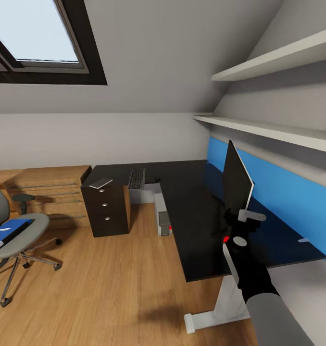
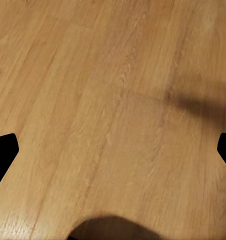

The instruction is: In the bedroom, organize the workspace by keeping the computer under the desk, ensuring the monitor is on the desk, placing the keyboard on the desk next to the monitor, placing the mouse on the desk next to the keyboard, moving the folder from the swivel chair onto the desk next to the mouse, stacking the notebook on top of the folder with the pen on top of the notebook, and positioning the swivel chair next to the desk.

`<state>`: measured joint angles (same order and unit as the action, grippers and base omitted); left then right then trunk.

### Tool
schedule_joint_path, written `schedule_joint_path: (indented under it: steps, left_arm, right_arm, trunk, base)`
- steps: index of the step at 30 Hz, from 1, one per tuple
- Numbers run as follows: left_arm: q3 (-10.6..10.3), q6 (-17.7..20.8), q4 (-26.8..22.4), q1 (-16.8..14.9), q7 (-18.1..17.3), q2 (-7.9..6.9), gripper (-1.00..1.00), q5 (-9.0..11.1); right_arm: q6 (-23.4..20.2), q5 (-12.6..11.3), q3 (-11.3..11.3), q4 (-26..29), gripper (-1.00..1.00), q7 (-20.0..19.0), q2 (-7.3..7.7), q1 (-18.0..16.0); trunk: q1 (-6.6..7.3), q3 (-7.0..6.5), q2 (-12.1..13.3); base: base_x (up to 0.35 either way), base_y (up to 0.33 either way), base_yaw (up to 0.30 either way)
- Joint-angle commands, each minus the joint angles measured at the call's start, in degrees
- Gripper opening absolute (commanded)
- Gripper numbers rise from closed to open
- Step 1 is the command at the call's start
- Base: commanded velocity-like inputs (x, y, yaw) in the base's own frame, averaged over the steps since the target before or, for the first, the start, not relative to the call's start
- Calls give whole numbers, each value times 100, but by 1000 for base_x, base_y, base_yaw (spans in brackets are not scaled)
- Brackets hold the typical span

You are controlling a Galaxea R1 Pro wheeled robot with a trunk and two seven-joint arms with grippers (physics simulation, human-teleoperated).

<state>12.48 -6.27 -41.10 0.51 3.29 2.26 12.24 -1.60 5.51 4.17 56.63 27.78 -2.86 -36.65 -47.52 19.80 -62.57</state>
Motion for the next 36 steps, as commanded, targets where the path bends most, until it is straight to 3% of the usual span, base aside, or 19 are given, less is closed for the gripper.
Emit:
schedule_joint_path:
  steps: [1,12,20,24,36]
  left_arm:
    - [0,-7,-9,2,5,2,100,51]
    - [0,-6,-12,2,7,2,100,51]
    - [7,-6,-12,2,5,10,100,56]
    - [9,-6,-12,2,5,12,100,55]
    - [9,-6,-12,2,5,16,100,59]
  right_arm:
    - [41,57,15,-20,100,-5,-6,-3]
    - [342,51,22,-201,100,-73,3,180]
    - [1501,53,22,-923,100,-85,13,242]
    - [1851,55,22,-1277,100,-113,15,245]
    - [1965,54,30,-1447,100,-104,21,254]
  trunk:
    - [-1,5,-4]
    - [-1,5,-4]
    - [-1,5,-4]
    - [-1,5,-4]
    - [-1,5,-4]
  base:
    - [0,0,0]
    - [0,0,0]
    - [0,0,0]
    - [0,0,0]
    - [0,0,0]
